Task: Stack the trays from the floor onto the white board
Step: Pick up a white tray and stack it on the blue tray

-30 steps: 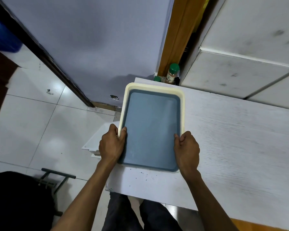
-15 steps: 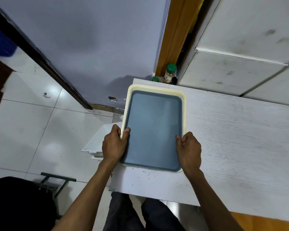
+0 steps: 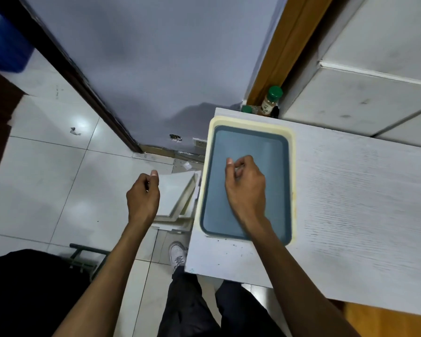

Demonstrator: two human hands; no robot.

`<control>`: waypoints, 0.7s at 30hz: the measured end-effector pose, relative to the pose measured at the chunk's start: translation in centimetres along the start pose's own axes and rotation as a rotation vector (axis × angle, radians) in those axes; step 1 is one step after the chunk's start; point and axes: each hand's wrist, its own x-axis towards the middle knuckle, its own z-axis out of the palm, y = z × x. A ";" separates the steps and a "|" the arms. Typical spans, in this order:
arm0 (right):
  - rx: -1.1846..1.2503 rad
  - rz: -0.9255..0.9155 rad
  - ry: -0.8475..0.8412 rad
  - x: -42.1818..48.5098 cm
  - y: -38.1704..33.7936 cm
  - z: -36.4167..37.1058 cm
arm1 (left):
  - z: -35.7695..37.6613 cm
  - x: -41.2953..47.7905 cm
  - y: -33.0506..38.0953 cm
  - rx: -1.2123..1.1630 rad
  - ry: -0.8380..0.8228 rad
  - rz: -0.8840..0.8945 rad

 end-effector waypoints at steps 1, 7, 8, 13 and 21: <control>0.016 -0.013 -0.008 -0.2 -1.3 1.0 | -0.7 0.7 -0.6 0.001 0.002 -0.007; 0.078 -0.078 -0.052 -1.6 -7.1 8.5 | -3.9 5.8 -5.4 0.013 -0.018 -0.090; 0.074 -0.079 -0.057 -1.7 -7.6 10.2 | -4.3 6.8 -6.3 0.020 -0.036 -0.109; 0.009 0.006 -0.065 -1.9 -6.8 19.4 | -4.9 12.2 -11.8 0.104 -0.142 -0.173; -0.052 0.403 -0.203 -2.2 2.8 33.7 | -1.0 20.4 -24.5 0.219 -0.228 -0.221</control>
